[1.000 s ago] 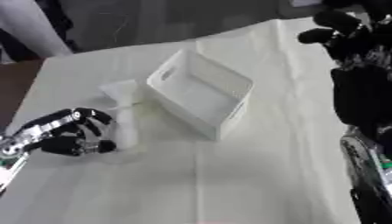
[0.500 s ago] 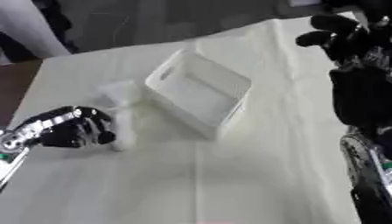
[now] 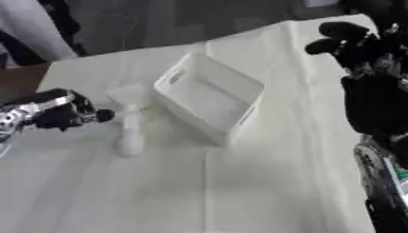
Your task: Pick up objects on the table and place them in the box.
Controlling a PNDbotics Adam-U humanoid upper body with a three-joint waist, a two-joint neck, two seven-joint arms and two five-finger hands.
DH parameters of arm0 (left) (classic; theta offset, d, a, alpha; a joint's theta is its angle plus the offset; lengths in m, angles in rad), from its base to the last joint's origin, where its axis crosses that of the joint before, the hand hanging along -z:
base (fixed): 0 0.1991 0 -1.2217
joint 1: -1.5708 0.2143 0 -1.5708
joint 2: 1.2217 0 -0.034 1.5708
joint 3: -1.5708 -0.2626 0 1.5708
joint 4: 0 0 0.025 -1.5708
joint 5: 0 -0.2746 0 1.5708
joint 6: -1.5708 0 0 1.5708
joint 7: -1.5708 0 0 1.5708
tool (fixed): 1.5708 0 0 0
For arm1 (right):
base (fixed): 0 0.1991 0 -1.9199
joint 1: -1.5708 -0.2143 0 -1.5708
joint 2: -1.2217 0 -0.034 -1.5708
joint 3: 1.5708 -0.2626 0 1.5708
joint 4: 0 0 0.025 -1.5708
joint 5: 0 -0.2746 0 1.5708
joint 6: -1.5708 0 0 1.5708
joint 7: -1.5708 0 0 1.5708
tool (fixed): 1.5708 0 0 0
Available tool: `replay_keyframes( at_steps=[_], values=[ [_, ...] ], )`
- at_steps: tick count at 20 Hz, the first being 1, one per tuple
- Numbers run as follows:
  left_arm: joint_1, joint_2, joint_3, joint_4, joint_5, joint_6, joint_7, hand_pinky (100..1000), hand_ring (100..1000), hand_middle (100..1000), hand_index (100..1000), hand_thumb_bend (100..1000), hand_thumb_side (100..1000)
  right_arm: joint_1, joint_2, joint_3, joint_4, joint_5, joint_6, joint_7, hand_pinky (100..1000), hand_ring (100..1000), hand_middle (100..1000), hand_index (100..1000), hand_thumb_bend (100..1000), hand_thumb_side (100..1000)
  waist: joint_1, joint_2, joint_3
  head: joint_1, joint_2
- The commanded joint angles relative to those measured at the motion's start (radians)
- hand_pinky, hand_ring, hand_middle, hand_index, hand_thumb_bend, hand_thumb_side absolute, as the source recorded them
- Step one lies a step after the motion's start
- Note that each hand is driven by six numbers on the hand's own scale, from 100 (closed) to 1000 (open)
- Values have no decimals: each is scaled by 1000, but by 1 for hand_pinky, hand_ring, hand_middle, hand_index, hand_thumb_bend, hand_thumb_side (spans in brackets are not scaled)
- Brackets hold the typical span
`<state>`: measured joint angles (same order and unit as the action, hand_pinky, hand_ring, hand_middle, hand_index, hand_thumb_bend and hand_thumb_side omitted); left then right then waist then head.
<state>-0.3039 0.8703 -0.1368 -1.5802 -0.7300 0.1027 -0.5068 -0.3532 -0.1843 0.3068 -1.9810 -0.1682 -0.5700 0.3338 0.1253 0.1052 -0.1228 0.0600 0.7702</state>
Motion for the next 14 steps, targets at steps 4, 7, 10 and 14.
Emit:
replay_keyframes(
  at_steps=[4, 7, 10, 14],
  values=[
    [-78, -84, 40, 14, -478, -61, -100, 100, 223, 323, 496, 1000, 1000, 4, -9, -8, -19, 2, 7, -4, 758, 841, 928, 998, 100, 911, 4, -19, 17, -26, 0],
    [-103, -121, 37, 38, -550, -88, -132, 100, 206, 308, 475, 1000, 1000, 10, -10, -8, -19, 3, 10, -4, 758, 841, 927, 999, 100, 912, 8, -22, 23, -31, 0],
    [-118, -160, 29, 70, -561, -117, -170, 100, 197, 301, 466, 1000, 1000, 16, -12, -7, -19, 3, 13, -4, 757, 841, 925, 999, 100, 908, 14, -24, 28, -34, 0],
    [-146, -213, 31, 107, -595, -130, -190, 100, 199, 303, 464, 1000, 1000, 23, -15, -8, -19, 2, 17, -4, 757, 841, 924, 999, 100, 906, 21, -27, 37, -42, 0]
  ],
)
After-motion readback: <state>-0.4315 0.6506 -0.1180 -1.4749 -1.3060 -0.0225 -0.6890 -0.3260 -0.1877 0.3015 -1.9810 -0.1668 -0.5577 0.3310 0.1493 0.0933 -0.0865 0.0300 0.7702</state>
